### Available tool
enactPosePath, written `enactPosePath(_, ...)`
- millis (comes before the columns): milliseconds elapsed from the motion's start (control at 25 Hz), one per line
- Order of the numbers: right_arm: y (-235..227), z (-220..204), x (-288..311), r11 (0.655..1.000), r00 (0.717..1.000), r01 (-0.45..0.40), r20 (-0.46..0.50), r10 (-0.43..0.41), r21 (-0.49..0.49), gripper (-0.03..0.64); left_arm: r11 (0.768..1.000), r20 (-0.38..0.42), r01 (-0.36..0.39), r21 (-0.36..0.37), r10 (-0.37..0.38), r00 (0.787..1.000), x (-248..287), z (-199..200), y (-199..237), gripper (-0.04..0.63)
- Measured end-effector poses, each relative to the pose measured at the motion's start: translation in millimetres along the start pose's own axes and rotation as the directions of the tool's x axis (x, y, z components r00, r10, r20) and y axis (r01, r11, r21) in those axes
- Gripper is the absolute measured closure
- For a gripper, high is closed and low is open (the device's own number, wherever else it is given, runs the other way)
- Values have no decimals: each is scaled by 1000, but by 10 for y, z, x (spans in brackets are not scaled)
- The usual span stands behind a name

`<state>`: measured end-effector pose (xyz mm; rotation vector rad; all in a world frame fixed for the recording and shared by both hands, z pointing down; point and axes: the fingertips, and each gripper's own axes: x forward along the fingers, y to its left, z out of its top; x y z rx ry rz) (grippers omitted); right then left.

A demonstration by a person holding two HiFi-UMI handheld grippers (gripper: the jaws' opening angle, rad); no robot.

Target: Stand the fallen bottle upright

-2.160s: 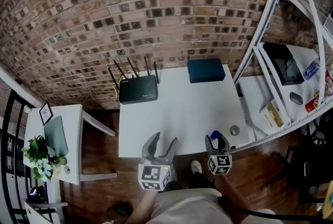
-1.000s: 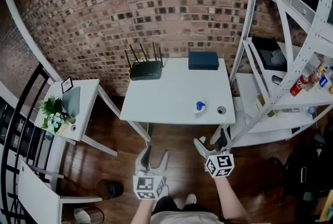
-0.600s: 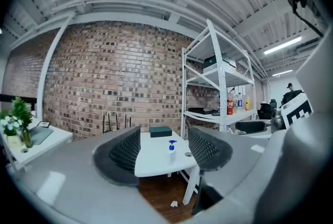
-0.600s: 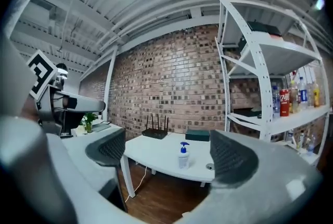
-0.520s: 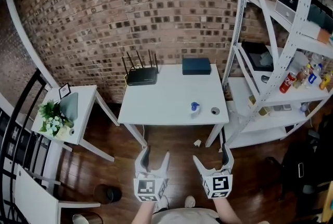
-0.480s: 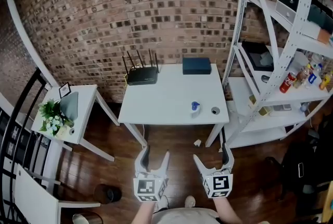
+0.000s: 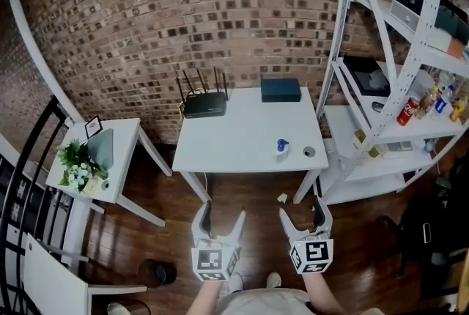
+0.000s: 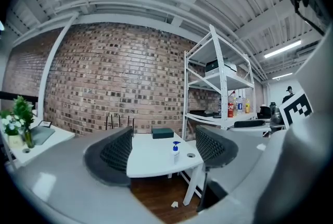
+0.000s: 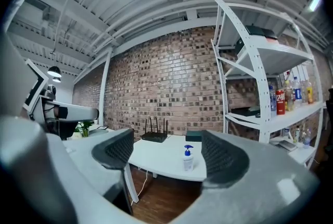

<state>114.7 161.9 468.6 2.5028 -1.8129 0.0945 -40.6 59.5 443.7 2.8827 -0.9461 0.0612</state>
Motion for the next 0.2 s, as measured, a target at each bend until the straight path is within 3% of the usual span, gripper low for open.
enactPosePath(200,158,-13,19,1000,1000,7,16,-6,-15,222,1000,6,8,-8,-8,1000,-88,-61,160,204)
